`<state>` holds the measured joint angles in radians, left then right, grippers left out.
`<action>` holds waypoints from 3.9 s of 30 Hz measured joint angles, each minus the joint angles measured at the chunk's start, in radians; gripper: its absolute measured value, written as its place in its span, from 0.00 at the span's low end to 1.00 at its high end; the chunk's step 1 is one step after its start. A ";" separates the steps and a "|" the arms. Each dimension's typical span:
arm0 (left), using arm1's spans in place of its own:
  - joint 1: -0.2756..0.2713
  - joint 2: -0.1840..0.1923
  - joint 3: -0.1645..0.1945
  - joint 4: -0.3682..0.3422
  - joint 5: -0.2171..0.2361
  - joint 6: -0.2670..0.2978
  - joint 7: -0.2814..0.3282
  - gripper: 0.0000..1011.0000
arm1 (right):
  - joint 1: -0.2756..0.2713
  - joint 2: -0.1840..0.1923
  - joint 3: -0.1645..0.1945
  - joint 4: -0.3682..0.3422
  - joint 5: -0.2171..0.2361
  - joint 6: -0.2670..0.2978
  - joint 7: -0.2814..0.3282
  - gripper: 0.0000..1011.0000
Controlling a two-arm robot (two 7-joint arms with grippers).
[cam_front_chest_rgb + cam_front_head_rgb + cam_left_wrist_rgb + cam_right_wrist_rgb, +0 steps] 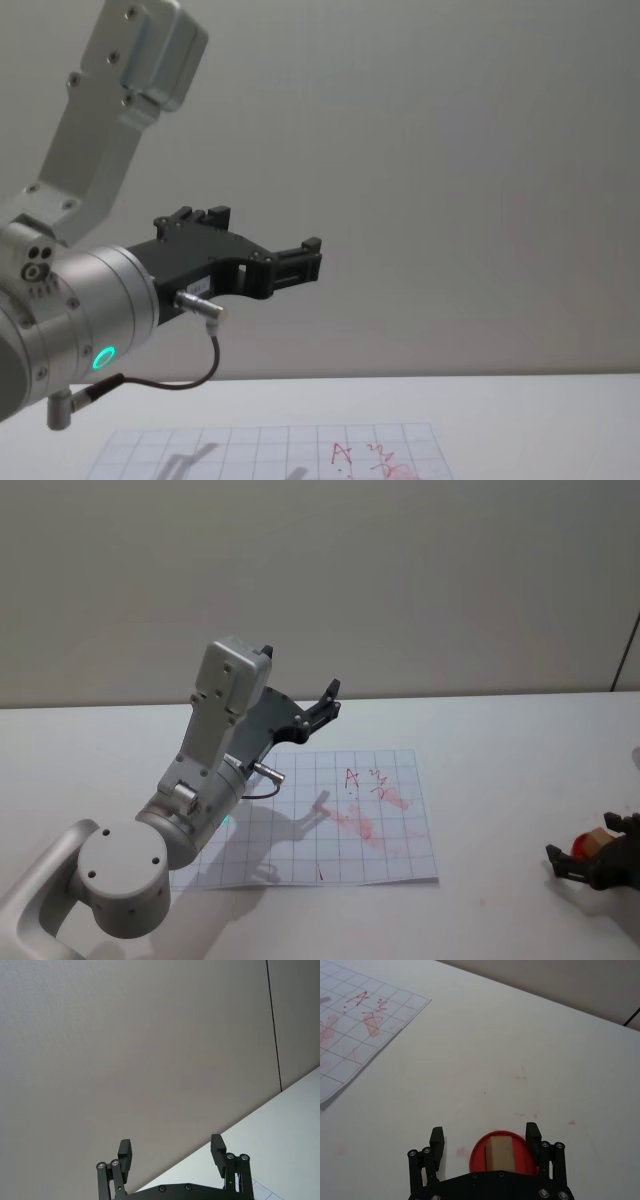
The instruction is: Use the one hand to pick up the stamp and affix it onto the A4 paper.
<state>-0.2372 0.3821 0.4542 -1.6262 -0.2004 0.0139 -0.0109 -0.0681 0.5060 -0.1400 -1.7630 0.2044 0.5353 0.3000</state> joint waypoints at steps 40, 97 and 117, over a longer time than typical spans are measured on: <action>0.000 0.000 0.000 0.000 0.000 0.000 0.000 0.99 | 0.052 -0.163 -0.084 -0.003 0.081 -0.484 -0.225 0.99; 0.000 0.000 0.000 0.000 0.000 0.000 0.000 0.99 | -0.217 0.084 0.072 -0.137 0.285 -0.315 -0.173 0.99; 0.000 0.000 0.000 0.000 0.000 0.000 0.000 0.99 | -0.216 0.116 0.069 -0.102 0.206 -0.201 -0.151 0.99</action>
<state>-0.2372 0.3821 0.4542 -1.6262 -0.2003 0.0138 -0.0109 -0.2840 0.6218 -0.0715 -1.8652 0.4104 0.3344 0.1495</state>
